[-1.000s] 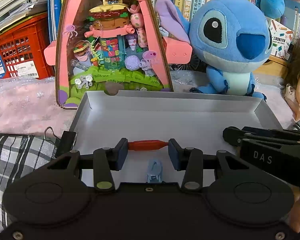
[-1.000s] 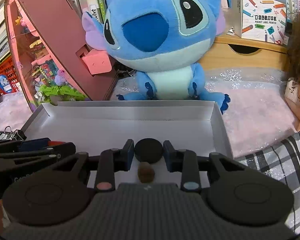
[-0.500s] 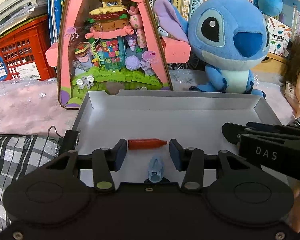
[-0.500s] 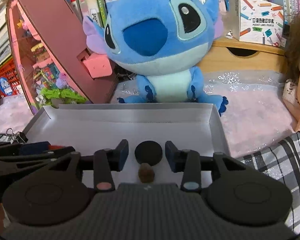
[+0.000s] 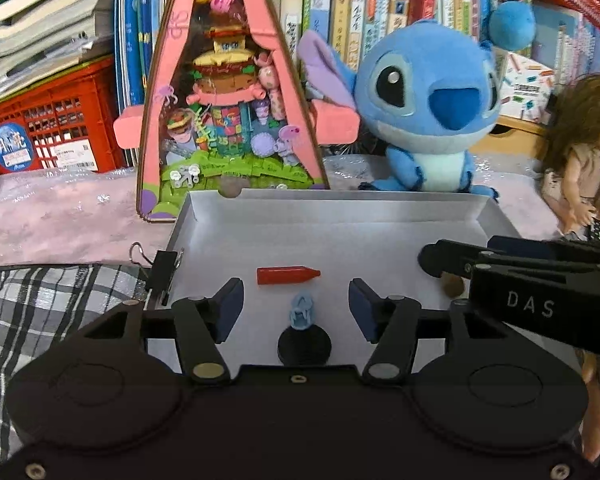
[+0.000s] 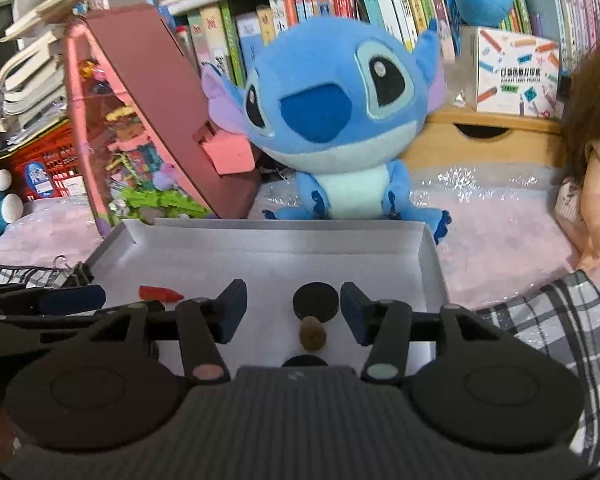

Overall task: Organize rigid objects
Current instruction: 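Withdraw both open tools away from the white tray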

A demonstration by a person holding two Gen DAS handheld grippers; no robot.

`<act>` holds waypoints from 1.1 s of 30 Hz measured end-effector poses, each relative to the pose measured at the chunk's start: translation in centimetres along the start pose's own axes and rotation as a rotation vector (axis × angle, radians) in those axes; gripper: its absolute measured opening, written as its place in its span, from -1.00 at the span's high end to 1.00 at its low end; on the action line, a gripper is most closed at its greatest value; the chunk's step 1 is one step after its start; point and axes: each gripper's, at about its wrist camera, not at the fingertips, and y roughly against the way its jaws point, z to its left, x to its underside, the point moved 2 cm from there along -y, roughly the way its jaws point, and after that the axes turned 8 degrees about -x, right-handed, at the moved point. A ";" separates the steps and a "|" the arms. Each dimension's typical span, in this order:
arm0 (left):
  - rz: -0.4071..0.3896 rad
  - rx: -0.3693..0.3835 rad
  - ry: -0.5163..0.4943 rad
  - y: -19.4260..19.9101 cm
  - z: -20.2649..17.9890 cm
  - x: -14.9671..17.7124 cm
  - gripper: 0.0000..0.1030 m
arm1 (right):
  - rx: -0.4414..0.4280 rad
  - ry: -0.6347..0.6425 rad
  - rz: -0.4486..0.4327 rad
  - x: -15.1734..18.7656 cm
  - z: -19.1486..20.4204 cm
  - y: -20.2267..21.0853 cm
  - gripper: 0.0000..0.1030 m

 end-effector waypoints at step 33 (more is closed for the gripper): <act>-0.137 0.081 -0.032 14.6 0.6 9.7 -0.25 | -0.012 0.111 -0.156 7.8 3.3 14.3 -0.54</act>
